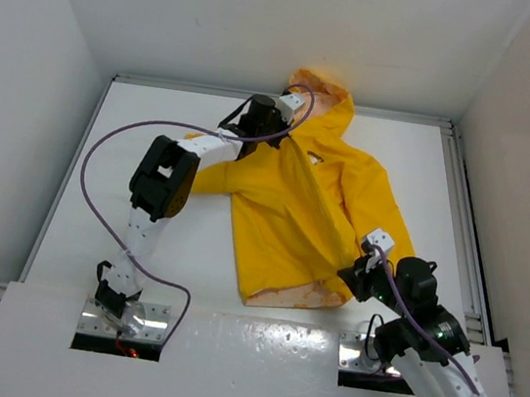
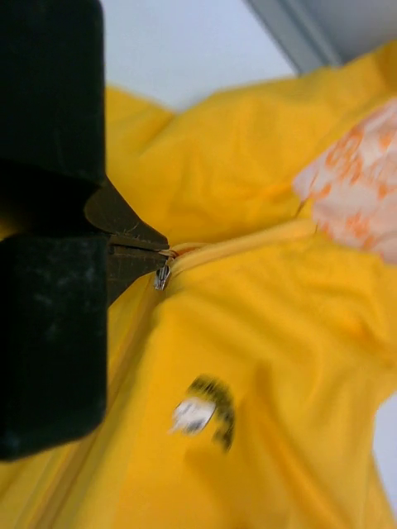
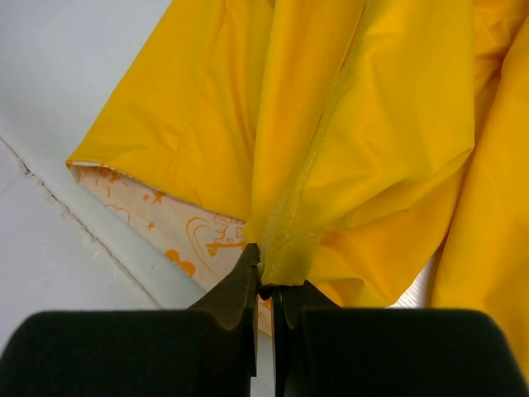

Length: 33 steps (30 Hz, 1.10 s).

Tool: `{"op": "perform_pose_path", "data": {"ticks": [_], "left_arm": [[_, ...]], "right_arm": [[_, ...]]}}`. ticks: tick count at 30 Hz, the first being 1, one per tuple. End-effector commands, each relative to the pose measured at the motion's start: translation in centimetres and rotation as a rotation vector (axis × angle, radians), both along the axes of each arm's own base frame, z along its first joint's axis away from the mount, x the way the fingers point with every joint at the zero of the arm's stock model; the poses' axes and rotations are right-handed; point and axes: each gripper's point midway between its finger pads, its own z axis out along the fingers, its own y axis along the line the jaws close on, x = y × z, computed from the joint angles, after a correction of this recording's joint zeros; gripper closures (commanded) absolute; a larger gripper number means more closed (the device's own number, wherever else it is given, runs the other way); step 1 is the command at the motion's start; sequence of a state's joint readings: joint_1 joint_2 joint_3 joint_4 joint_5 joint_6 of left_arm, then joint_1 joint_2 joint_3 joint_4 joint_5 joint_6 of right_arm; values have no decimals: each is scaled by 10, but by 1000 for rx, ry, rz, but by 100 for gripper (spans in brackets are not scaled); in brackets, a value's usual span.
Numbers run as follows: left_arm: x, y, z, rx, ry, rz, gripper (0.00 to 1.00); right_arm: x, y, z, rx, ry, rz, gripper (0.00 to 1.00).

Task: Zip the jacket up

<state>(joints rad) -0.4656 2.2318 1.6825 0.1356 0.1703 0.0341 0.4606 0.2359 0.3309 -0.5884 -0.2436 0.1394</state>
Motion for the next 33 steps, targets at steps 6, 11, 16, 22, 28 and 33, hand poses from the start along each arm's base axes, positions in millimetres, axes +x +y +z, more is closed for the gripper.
{"op": "perform_pose_path", "data": {"ticks": [6, 11, 16, 22, 28, 33], "left_arm": [[126, 88, 55, 91, -342, 298, 100], [155, 107, 77, 69, -434, 355, 100], [164, 128, 78, 69, -465, 424, 100], [169, 137, 94, 30, -488, 434, 100], [139, 119, 133, -4, -444, 292, 14], [73, 109, 163, -79, -241, 223, 0]], "right_arm": [[-16, -7, 13, -32, 12, 27, 100], [-18, -12, 14, -50, 12, 20, 100], [-19, -16, 15, -65, 17, 3, 100], [-17, -16, 13, -69, 18, 0, 100], [3, -8, 22, -52, -11, -22, 38], [36, -5, 60, -38, -95, -86, 3]]}}
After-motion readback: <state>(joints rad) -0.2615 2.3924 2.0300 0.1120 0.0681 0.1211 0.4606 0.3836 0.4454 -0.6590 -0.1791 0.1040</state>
